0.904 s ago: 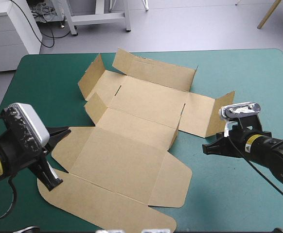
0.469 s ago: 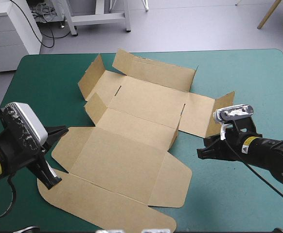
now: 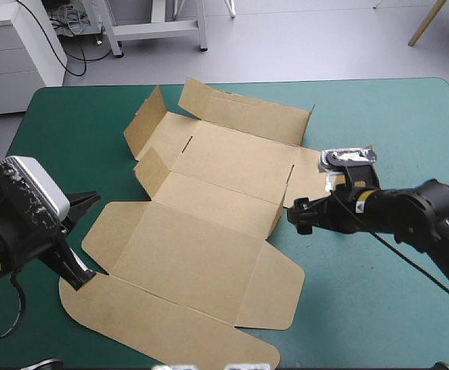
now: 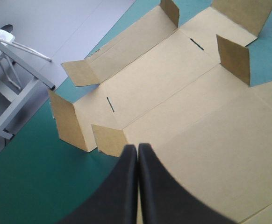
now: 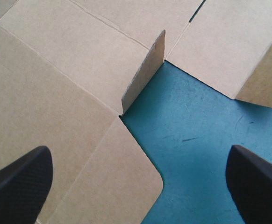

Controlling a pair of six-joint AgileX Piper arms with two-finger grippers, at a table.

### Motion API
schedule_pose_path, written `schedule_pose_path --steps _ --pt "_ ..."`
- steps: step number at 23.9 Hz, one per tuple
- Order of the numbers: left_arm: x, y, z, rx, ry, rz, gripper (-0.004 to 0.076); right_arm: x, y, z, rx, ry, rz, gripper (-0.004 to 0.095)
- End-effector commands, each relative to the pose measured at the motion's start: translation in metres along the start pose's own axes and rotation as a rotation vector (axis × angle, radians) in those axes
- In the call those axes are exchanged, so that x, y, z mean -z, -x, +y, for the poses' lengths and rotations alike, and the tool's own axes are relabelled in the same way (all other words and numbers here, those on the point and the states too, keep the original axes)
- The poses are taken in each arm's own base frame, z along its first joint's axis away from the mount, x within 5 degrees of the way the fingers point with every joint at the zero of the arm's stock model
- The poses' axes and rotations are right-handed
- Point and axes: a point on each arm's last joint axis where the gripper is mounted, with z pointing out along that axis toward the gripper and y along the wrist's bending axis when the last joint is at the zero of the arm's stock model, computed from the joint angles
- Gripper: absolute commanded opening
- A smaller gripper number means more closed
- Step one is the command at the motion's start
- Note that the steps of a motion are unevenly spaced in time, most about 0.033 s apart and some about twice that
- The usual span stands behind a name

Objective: Fold the box

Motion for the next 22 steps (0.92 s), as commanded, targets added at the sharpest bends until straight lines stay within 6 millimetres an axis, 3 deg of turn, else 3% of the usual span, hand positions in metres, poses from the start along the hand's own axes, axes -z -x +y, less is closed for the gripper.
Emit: schedule_pose_path --steps 1,4,5,16,20,21,22 --pt "0.005 0.008 0.005 0.009 0.035 -0.074 -0.0010 0.001 0.029 0.009 -0.023 0.015 -0.047 0.0920" --pt "0.005 0.008 0.005 0.009 0.035 -0.074 -0.0010 -0.021 0.042 0.007 -0.071 -0.056 0.046 0.0914" --pt "0.005 0.007 0.006 0.008 0.037 -0.067 -0.0010 -0.042 0.048 0.004 -0.111 -0.108 0.099 0.0914" --pt "0.005 0.005 0.009 -0.006 0.077 -0.048 -0.0010 -0.152 0.058 0.006 -0.254 -0.088 0.308 0.0902" --pt "0.005 0.006 0.011 -0.015 0.100 -0.054 -0.0010 -0.168 0.055 0.004 -0.289 -0.115 0.362 0.0702" --pt "0.005 0.006 0.012 -0.017 0.104 -0.059 -0.0010 -0.169 0.054 0.003 -0.300 -0.126 0.374 0.0586" --pt "0.005 0.007 0.012 -0.018 0.106 -0.063 -0.0010 -0.169 0.054 0.003 -0.304 -0.129 0.376 0.0405"
